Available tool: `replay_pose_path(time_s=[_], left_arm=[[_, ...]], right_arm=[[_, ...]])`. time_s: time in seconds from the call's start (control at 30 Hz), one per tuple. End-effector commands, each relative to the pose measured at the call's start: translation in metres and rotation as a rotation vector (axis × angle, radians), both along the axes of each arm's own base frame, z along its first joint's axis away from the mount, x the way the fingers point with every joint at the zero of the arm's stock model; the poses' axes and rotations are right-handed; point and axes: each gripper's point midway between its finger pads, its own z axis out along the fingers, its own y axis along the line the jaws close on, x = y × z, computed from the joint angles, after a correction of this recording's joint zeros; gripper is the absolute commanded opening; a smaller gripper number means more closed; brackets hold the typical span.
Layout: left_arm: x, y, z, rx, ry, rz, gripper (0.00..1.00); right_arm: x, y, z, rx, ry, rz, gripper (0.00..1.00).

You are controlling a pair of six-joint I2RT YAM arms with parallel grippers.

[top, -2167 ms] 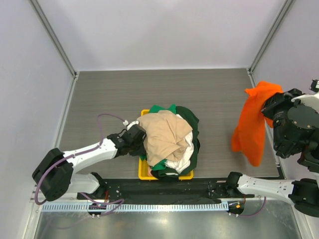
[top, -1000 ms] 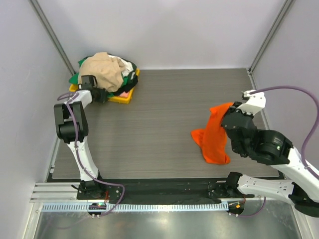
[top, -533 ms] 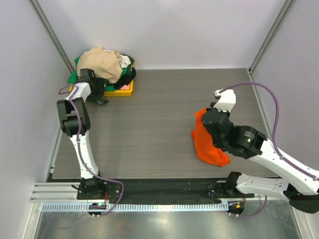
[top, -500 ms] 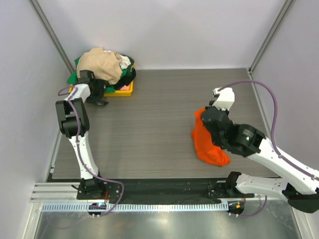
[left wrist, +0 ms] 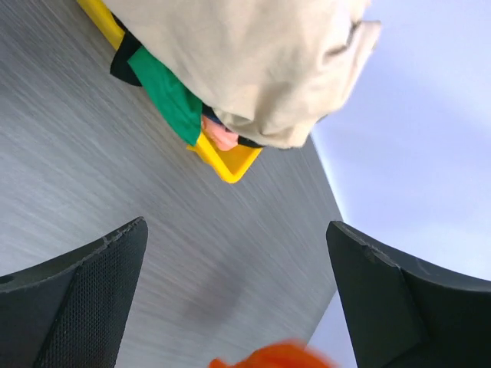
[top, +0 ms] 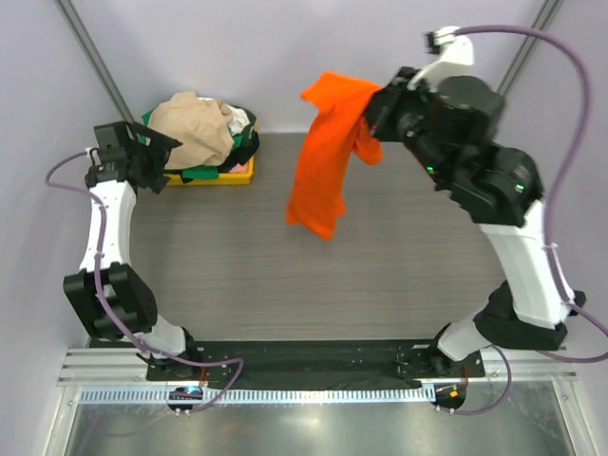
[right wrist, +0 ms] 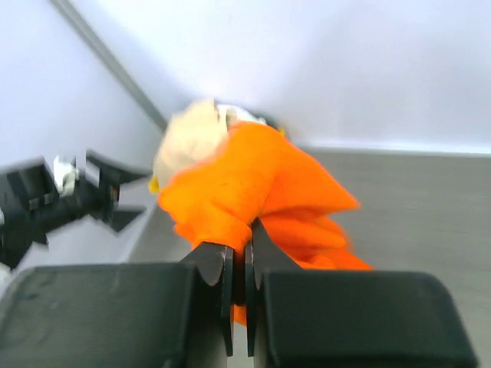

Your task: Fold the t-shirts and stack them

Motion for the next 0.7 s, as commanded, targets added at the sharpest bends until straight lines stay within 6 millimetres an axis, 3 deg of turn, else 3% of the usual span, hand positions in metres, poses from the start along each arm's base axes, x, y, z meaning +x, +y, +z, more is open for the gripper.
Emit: replay_pose_path(time_s=[0.0,0.03,0.07,0.1,0.13,0.17,0.2,0.23,0.27,0.3,0.33,0.37,0.43,0.47,0.6,0.67], left_arm=[[-0.039,-0.007,0.006,0.050,0.046,-0.075,1.00],[-0.049,-0.007,0.001,0.060,0.061,-0.071,1.00],[-0.057,-0.007,0.002,0.071,0.061,-0.072,1.00],[-0.069,-0.008,0.014,0.099,0.028,-0.075,1.00],[-0.078,-0.010,0.005,0.105,0.051,-0.081,1.00],[-0.087,-0.011,0.002,0.112,0.059,-0.087,1.00],[-0.096,-0.014,0.006,0.135,0.044,-0.103,1.00],[-0.103,-0.016,0.004,0.143,0.047,-0.112,1.00],[-0.114,-0.019,-0.014,0.137,0.095,-0.126,1.00],[-0.125,-0.022,-0.013,0.155,0.088,-0.142,1.00],[-0.133,-0.025,-0.019,0.159,0.099,-0.152,1.00],[-0.144,-0.028,-0.037,0.157,0.136,-0.164,1.00],[-0.163,-0.031,-0.044,0.174,0.135,-0.166,1.00],[-0.173,-0.033,-0.061,0.169,0.165,-0.171,1.00],[-0.189,-0.043,-0.085,0.193,0.191,-0.197,1.00],[-0.184,-0.048,-0.095,0.208,0.202,-0.216,1.00]], right_arm=[[-0.034,-0.077,0.045,0.048,-0.090,-0.153,0.01],[-0.032,-0.093,0.037,0.033,-0.080,-0.226,0.01],[-0.020,-0.096,-0.001,-0.054,-0.009,-0.287,0.01],[-0.020,-0.127,-0.014,-0.064,0.009,-0.397,0.01],[-0.014,-0.134,-0.040,-0.096,0.061,-0.427,0.19],[-0.001,-0.137,-0.104,-0.156,0.193,-0.459,0.40],[-0.004,-0.137,-0.132,-0.145,0.261,-0.417,0.63],[0.003,-0.157,-0.163,-0.149,0.337,-0.477,0.95],[0.000,-0.162,-0.224,-0.201,0.472,-0.488,1.00],[-0.003,-0.166,-0.251,-0.190,0.542,-0.506,1.00],[-0.014,-0.181,-0.295,-0.213,0.642,-0.549,1.00],[-0.019,-0.187,-0.312,-0.213,0.677,-0.569,0.99],[-0.029,-0.196,-0.344,-0.197,0.726,-0.590,1.00],[-0.031,-0.202,-0.349,-0.182,0.739,-0.610,1.00],[-0.037,-0.205,-0.352,-0.172,0.728,-0.604,1.00],[-0.037,-0.202,-0.354,-0.168,0.717,-0.583,1.00]])
